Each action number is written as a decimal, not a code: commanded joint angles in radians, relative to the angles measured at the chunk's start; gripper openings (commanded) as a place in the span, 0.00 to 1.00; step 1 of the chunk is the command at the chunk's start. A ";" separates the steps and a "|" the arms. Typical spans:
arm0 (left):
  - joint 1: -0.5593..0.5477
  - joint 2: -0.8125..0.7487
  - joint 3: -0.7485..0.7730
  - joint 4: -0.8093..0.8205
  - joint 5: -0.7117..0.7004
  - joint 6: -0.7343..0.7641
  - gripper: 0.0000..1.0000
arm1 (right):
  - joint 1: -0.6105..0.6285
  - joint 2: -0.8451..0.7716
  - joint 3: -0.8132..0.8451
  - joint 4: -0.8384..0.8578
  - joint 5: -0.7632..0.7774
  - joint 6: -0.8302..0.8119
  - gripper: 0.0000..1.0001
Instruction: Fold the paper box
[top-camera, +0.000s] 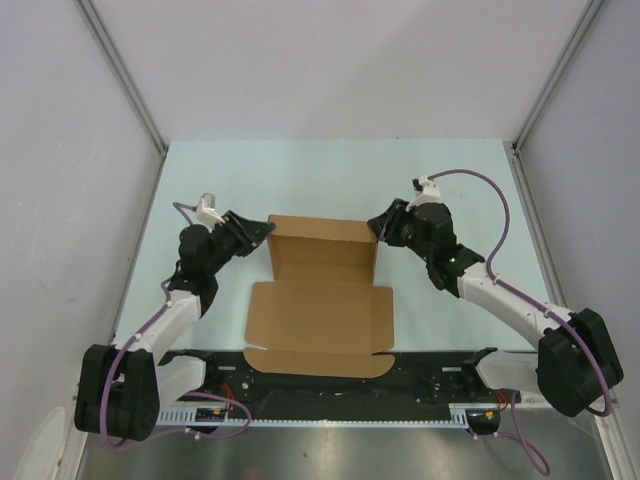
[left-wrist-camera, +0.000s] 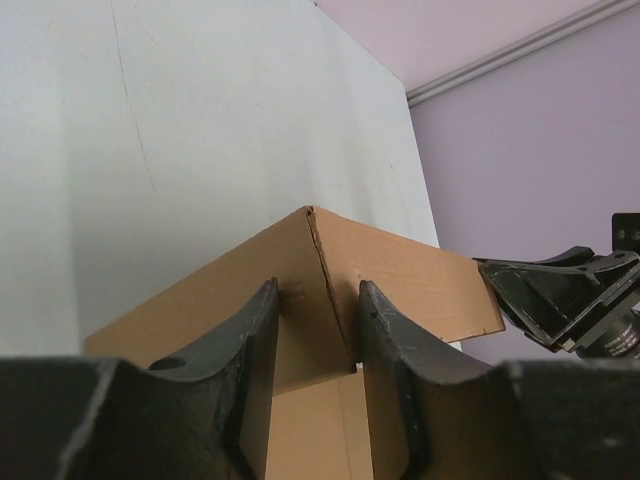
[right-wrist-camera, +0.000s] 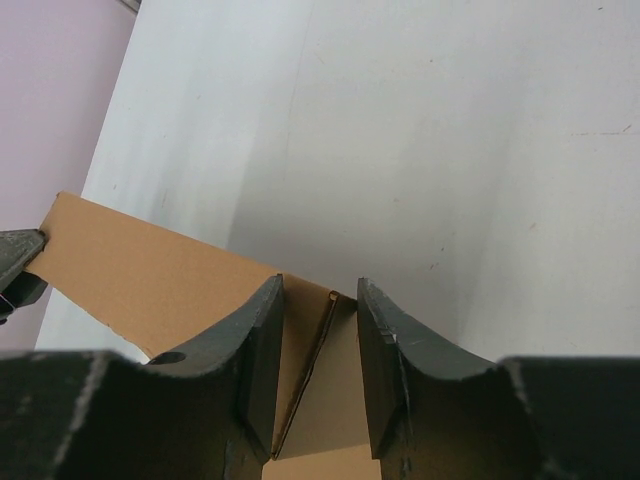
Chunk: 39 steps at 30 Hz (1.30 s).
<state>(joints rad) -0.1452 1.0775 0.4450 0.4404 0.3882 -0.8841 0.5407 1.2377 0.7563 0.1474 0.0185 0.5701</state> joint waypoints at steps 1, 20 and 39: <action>-0.001 0.022 -0.051 -0.017 0.064 -0.003 0.19 | 0.025 0.028 -0.057 -0.177 -0.019 -0.044 0.37; 0.002 -0.067 0.057 -0.167 0.012 0.073 0.66 | 0.041 -0.118 0.073 -0.327 0.167 -0.094 0.77; 0.047 -0.306 0.216 -0.551 -0.379 0.116 0.77 | 0.786 0.005 0.273 -0.238 0.914 -1.114 0.76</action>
<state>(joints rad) -0.1078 0.8375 0.6209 0.0250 0.1574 -0.7765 1.1831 1.1454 1.0252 -0.1864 0.6861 -0.1444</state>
